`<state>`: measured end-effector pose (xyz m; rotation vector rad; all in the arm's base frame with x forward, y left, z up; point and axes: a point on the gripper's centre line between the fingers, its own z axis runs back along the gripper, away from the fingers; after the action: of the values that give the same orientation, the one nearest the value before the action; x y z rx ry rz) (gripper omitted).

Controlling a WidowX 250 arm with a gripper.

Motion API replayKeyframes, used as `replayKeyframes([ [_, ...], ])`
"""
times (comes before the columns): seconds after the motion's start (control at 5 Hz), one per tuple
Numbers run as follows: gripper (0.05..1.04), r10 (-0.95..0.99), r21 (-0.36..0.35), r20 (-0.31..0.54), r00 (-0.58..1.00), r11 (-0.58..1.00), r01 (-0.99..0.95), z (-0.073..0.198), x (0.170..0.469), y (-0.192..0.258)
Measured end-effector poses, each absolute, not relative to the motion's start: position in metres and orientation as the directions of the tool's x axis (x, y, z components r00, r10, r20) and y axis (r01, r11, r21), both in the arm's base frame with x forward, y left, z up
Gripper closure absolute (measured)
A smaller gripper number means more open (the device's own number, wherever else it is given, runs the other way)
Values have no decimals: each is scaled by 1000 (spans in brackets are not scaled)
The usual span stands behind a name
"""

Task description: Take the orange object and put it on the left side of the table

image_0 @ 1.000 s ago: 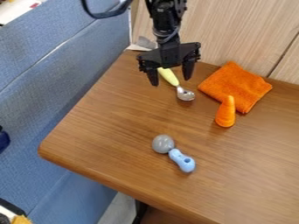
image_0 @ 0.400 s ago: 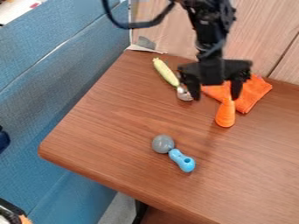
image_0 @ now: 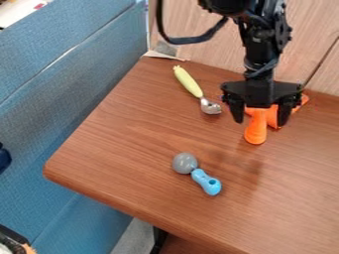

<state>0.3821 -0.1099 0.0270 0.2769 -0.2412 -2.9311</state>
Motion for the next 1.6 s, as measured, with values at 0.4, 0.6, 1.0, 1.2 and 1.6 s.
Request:
replayKeyframes([
  [0.4,137,-204,124,-133,-970,-974,187,6,395,-108],
  [0.6,425,-200,129,-151,-968,-975,181,5,397,-108],
  [1.0,606,-191,164,-138,-972,-972,167,1,394,-108],
  [1.2,606,-194,167,-129,-972,-971,172,3,388,-107],
  [1.6,606,-263,176,-195,-945,-957,231,41,374,-76],
])
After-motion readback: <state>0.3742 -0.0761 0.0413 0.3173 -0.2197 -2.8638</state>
